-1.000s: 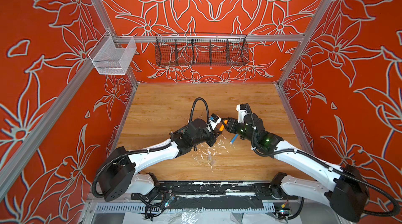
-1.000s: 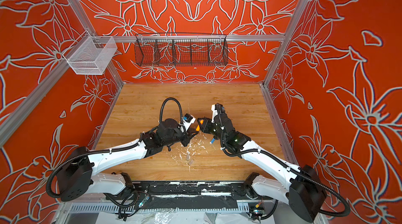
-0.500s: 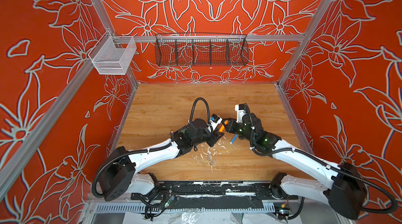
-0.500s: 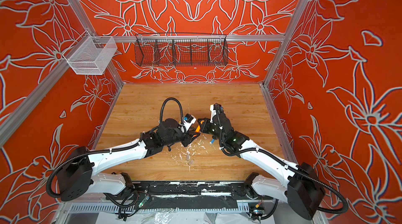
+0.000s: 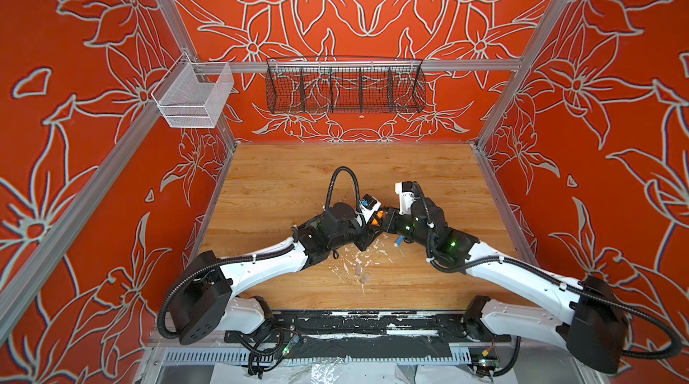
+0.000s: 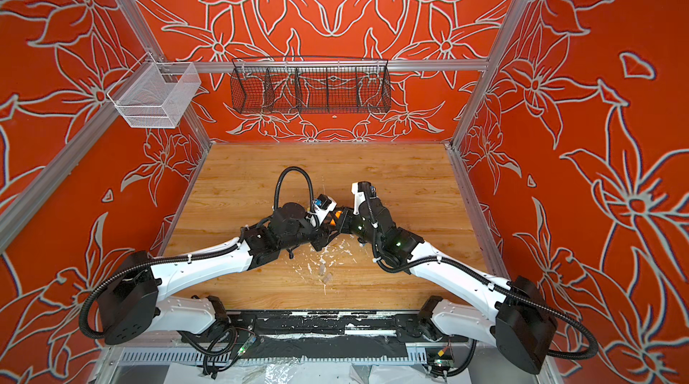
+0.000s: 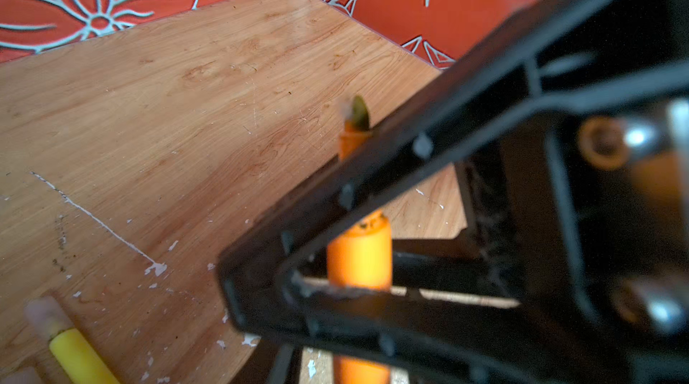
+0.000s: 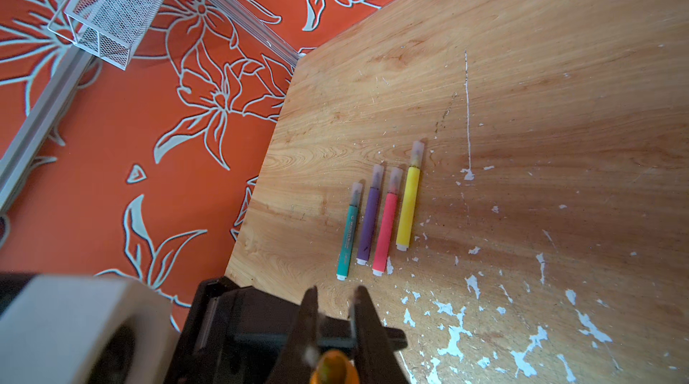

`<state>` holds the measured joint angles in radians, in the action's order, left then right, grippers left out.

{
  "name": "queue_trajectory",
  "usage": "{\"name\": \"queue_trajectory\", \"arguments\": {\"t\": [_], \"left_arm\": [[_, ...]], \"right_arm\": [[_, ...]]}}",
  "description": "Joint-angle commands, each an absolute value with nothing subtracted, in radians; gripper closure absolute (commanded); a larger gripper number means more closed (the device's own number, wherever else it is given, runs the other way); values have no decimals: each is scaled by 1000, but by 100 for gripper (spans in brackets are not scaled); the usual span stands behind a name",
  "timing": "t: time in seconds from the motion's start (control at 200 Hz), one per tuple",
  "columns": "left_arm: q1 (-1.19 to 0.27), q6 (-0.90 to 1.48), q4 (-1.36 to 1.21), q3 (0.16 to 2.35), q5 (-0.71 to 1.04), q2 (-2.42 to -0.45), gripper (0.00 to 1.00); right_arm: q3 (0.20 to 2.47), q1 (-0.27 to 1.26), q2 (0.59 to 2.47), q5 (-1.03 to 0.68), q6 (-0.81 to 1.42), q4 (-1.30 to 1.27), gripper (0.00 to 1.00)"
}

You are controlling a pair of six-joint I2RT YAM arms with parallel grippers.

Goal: Insert the pens into the pen caps

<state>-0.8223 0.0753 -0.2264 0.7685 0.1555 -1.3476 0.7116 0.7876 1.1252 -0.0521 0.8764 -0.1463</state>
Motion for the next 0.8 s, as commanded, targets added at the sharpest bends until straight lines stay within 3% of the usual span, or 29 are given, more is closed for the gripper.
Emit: {"name": "queue_trajectory", "arguments": {"t": [0.0, 0.24, 0.515, 0.671, 0.796], "left_arm": [[-827, 73, -241, 785, 154, -1350, 65], [-827, 74, -238, 788, 157, -1353, 100], [-746, 190, -248, 773, 137, -1350, 100], [-642, 297, -259, 739, 106, -1344, 100], [-621, 324, -268, 705, 27, -1315, 100]], "right_arm": [[715, 795, 1098, -30, 892, -176, 100], [697, 796, 1073, -31, 895, -185, 96], [685, 805, 957, -3, 846, -55, 60], [706, 877, 860, 84, 804, 139, 49], [716, 966, 871, 140, 797, 244, 46]]}}
